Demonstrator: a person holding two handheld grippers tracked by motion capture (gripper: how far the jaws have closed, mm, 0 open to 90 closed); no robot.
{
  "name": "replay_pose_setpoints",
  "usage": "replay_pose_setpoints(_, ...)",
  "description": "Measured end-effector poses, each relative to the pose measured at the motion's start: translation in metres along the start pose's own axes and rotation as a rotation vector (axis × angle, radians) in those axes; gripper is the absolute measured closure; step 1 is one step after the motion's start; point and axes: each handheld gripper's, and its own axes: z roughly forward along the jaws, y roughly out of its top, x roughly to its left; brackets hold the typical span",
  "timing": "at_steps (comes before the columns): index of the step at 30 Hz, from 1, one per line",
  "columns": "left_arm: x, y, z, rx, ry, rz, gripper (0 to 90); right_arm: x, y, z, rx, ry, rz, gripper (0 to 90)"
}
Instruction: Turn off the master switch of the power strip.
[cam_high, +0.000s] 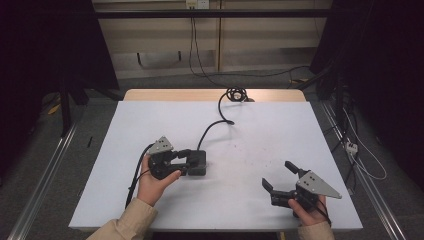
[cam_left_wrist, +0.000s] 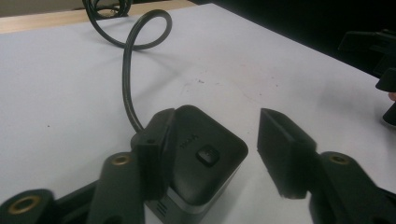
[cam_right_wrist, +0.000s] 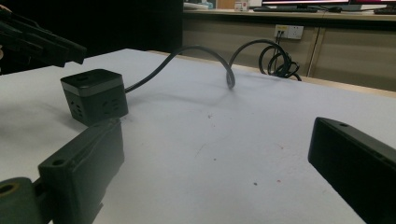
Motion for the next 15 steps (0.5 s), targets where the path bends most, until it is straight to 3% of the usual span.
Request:
replay_pose_setpoints(8,0.001,0.0,-0.009,-0.013,-0.008,-0.017,30.8,0.0,0.0,0.0,0.003,0.004,-0.005,2.9)
replay_pose_setpoints(15,0.005,-0.004,-0.019,-0.025,0.021,-0.017,20.7,0.0,0.0,0.001,0.006,0.01,-0.006,2.9)
